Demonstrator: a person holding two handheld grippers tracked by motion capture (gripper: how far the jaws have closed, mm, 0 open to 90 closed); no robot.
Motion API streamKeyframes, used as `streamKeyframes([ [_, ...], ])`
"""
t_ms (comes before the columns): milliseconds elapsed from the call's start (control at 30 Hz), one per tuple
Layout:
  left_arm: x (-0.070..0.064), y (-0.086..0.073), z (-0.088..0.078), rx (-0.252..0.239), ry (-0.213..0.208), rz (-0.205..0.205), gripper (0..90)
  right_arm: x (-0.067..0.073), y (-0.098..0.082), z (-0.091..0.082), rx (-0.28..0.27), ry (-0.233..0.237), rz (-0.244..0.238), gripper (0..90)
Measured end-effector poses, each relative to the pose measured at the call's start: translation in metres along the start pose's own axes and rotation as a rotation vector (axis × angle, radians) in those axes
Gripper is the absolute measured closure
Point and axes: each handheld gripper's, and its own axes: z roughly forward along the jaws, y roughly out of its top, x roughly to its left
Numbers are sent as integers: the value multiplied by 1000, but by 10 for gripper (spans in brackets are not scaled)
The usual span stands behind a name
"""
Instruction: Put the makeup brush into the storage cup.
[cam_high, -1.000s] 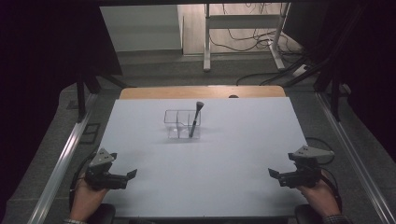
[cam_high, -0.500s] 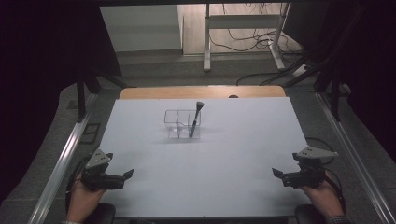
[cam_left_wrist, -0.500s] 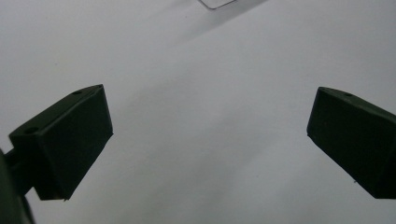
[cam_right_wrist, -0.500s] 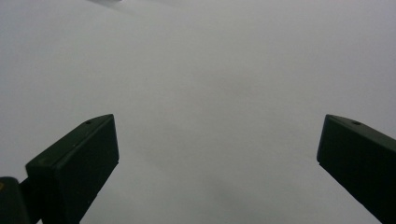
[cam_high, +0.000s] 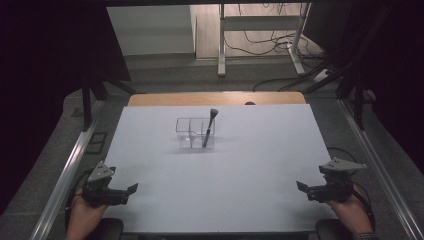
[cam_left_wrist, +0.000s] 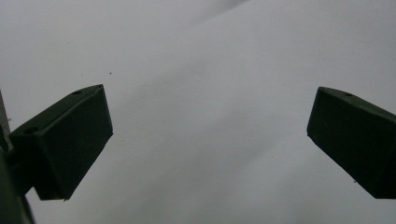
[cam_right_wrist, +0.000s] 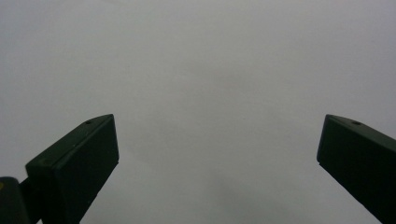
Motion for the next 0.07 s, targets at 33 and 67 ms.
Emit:
streamKeyframes([
  [33,0,1,0,0,0,0,7,0,0,0,-3,1,2,0],
  [67,-1,1,1,1,-3,3,7,0,0,-1,-5,1,2,0],
])
